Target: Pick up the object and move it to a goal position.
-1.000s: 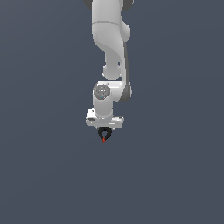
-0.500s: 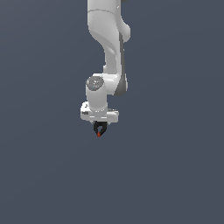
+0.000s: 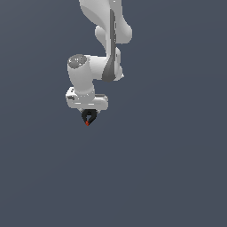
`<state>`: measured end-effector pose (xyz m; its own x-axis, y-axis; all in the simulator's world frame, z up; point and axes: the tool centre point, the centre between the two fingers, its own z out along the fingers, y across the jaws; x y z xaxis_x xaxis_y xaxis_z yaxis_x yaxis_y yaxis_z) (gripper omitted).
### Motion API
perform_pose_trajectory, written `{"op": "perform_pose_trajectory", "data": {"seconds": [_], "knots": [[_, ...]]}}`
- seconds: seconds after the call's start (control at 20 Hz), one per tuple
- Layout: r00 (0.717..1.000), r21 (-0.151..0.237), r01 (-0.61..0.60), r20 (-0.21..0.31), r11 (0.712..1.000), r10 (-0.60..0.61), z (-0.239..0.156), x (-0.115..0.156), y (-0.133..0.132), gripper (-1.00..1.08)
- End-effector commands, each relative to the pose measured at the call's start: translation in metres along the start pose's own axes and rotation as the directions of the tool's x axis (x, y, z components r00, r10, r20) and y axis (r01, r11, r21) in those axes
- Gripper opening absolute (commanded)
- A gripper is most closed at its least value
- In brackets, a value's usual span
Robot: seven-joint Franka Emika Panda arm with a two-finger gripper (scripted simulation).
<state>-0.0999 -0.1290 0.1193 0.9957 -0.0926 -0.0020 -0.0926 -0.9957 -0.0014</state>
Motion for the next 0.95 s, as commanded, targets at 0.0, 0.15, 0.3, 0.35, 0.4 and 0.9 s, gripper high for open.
{"op": "perform_pose_trajectory", "data": {"seconds": [0.0,0.15,0.3,0.35,0.4,0.9], "knots": [[1.0,0.0,0.0,-0.002,1.0,0.0,-0.021,-0.01,0.019,-1.0],[1.0,0.001,0.0,-0.002,1.0,0.0,-0.042,-0.02,0.039,-1.0],[1.0,0.001,0.0,-0.002,1.0,0.0,-0.061,-0.028,0.057,-1.0],[1.0,0.001,0.0,-0.002,1.0,0.0,-0.067,-0.031,0.062,-1.0],[1.0,0.001,0.0,-0.002,1.0,0.0,-0.072,-0.033,0.067,-1.0],[1.0,-0.001,0.0,-0.002,1.0,0.0,-0.097,-0.042,0.091,-1.0]]}}
